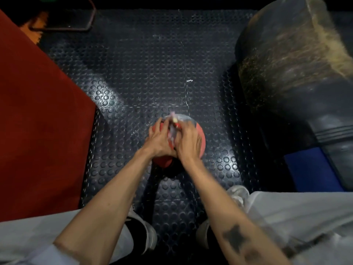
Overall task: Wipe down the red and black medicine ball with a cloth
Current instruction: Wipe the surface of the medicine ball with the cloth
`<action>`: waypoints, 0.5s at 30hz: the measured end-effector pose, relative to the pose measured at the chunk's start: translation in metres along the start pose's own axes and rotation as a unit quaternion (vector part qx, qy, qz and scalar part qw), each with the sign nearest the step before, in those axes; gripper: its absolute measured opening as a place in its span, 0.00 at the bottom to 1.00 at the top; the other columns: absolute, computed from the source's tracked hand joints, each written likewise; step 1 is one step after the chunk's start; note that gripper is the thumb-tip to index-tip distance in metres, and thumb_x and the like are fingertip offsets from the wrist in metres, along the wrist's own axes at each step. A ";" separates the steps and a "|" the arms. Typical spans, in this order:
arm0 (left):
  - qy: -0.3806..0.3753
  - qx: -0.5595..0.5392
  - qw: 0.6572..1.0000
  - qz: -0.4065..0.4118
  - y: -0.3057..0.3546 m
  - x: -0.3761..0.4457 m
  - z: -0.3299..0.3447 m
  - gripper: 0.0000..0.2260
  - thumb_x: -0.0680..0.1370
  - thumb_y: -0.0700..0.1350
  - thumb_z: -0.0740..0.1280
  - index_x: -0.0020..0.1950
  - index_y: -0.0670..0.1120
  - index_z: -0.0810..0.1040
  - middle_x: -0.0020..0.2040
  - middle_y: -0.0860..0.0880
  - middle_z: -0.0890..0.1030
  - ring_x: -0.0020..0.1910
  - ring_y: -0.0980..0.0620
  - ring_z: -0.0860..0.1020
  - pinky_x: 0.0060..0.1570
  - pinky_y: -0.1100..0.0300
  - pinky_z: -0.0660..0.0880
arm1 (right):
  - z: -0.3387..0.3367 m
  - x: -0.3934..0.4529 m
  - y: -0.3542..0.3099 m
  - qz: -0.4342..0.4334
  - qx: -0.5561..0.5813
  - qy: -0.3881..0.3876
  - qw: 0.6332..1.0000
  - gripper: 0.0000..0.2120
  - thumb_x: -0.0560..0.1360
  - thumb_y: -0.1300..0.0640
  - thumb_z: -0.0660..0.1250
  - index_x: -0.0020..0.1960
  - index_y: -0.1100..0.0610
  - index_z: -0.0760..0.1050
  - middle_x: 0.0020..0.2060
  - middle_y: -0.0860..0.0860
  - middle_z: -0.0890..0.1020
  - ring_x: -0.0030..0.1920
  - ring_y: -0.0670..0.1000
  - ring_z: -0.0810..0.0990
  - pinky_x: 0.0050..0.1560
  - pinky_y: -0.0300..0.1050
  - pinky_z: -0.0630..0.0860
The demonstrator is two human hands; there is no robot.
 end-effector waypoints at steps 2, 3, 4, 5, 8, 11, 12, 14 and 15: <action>0.007 0.006 1.000 0.011 -0.011 0.001 0.002 0.56 0.62 0.62 0.72 0.79 0.58 0.37 0.80 0.50 0.41 0.79 0.41 0.40 0.75 0.37 0.50 | 0.001 -0.033 -0.005 -0.022 0.008 -0.018 1.000 0.14 0.76 0.62 0.66 0.61 0.57 0.79 0.52 0.55 0.83 0.47 0.55 0.82 0.43 0.42 0.73; 0.018 0.015 1.000 0.019 -0.014 -0.003 0.004 0.56 0.62 0.64 0.69 0.79 0.57 0.37 0.81 0.49 0.42 0.79 0.41 0.41 0.75 0.37 0.51 | 0.003 -0.032 -0.008 -0.035 0.002 -0.021 0.999 0.13 0.76 0.62 0.66 0.60 0.58 0.80 0.50 0.56 0.83 0.46 0.57 0.83 0.43 0.45 0.74; 0.025 0.029 0.999 0.023 -0.014 -0.007 0.008 0.59 0.59 0.68 0.69 0.80 0.55 0.38 0.81 0.49 0.42 0.79 0.42 0.41 0.75 0.37 0.51 | 0.006 -0.019 -0.012 -0.032 -0.009 -0.025 0.999 0.11 0.78 0.59 0.65 0.58 0.57 0.81 0.48 0.56 0.83 0.45 0.58 0.82 0.42 0.48 0.74; 0.027 0.039 0.999 0.021 -0.011 -0.012 0.011 0.64 0.54 0.71 0.69 0.80 0.52 0.39 0.81 0.49 0.42 0.79 0.42 0.41 0.76 0.38 0.50 | 0.009 0.001 -0.015 -0.022 -0.029 -0.028 0.999 0.10 0.80 0.55 0.62 0.55 0.56 0.81 0.46 0.56 0.83 0.44 0.58 0.82 0.39 0.48 0.72; 0.026 0.029 0.999 -0.001 0.002 -0.018 0.010 0.70 0.45 0.73 0.70 0.80 0.51 0.42 0.80 0.50 0.43 0.79 0.42 0.41 0.74 0.41 0.52 | 0.010 0.041 -0.015 0.021 -0.061 -0.022 0.998 0.19 0.83 0.47 0.58 0.47 0.57 0.81 0.42 0.56 0.82 0.41 0.58 0.82 0.35 0.46 0.67; 0.023 0.018 0.999 0.021 -0.003 -0.004 0.005 0.60 0.56 0.68 0.67 0.80 0.54 0.38 0.80 0.52 0.42 0.79 0.44 0.40 0.75 0.37 0.52 | 0.004 -0.002 -0.012 0.003 -0.034 -0.018 0.999 0.10 0.80 0.53 0.63 0.56 0.54 0.81 0.48 0.53 0.83 0.45 0.55 0.83 0.41 0.47 0.76; 0.023 0.012 0.999 0.025 -0.004 -0.003 0.003 0.55 0.60 0.65 0.64 0.80 0.54 0.38 0.81 0.52 0.41 0.79 0.44 0.40 0.75 0.38 0.52 | 0.001 -0.024 -0.013 -0.017 -0.030 -0.024 0.999 0.11 0.77 0.58 0.66 0.59 0.55 0.80 0.50 0.53 0.83 0.45 0.55 0.83 0.42 0.47 0.78; 0.024 0.002 0.999 0.022 -0.001 -0.007 0.003 0.53 0.64 0.61 0.66 0.80 0.54 0.37 0.80 0.53 0.40 0.79 0.44 0.41 0.75 0.37 0.53 | -0.002 -0.032 -0.010 -0.037 -0.039 -0.020 0.998 0.15 0.75 0.61 0.68 0.60 0.55 0.80 0.50 0.54 0.83 0.43 0.56 0.83 0.40 0.47 0.78; 0.027 0.002 1.000 0.016 0.003 -0.013 0.005 0.56 0.64 0.60 0.72 0.80 0.53 0.37 0.80 0.54 0.40 0.78 0.43 0.42 0.74 0.37 0.53 | -0.001 -0.019 -0.010 -0.035 -0.055 -0.014 0.998 0.13 0.77 0.59 0.67 0.60 0.53 0.81 0.49 0.53 0.83 0.43 0.56 0.83 0.39 0.46 0.76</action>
Point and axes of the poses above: each hand's wrist, its own x-axis towards the middle knuckle, its own z-axis out of the palm, y = z × x, the point moved 5 cm from there along x, towards the middle knuckle
